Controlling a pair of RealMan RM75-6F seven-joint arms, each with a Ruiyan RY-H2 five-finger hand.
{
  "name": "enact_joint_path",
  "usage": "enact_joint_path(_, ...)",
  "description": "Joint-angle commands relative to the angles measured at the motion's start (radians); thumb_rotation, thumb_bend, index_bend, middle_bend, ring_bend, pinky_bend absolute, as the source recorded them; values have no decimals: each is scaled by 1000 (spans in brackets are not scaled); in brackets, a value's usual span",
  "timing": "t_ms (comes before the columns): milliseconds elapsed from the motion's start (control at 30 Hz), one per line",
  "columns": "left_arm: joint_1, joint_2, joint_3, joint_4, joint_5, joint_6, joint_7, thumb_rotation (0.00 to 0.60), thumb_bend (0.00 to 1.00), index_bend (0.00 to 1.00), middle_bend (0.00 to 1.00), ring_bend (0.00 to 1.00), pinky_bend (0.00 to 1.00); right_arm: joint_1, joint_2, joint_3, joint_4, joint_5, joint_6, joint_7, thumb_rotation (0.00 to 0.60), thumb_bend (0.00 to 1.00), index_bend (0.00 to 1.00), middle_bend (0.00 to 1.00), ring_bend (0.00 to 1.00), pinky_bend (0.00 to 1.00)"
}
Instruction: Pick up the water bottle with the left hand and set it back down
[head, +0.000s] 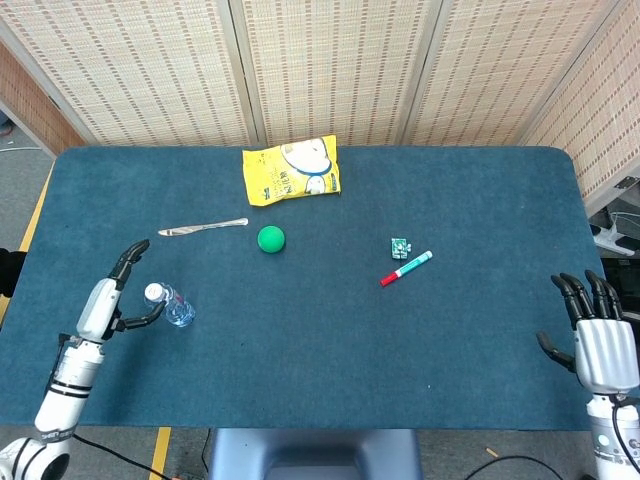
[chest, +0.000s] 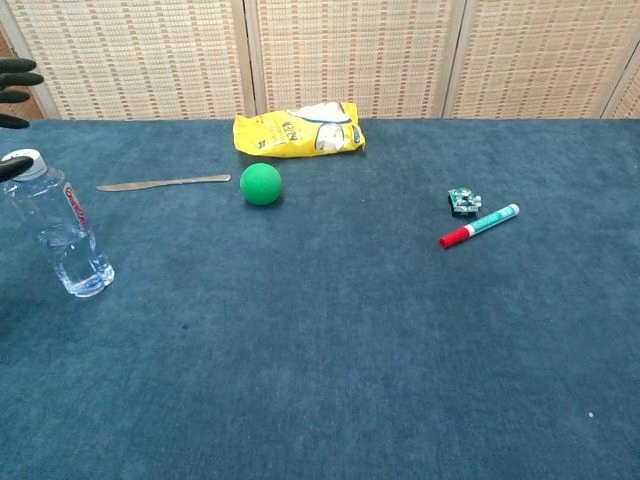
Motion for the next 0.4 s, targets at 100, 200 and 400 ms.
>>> enact_joint_path(100,25,188,61,-17,-3,-69,305,600,344,0,0,0,133,2,-1,0,0,-1,-2,0,600,133,141,137,0,85)
enact_joint_path(200,44,207,64,-30,-61,-93,447,600,351,0,0,0,133,3,-4,-2,1,-1,-5,-10,600,133,141,137,0,85)
enact_joint_path(400,78,138,71,34,-119,-85,609,600,360,8,0,0,145,2,-15,-3,3,4,-3,-34,600,133,141,137,0,85)
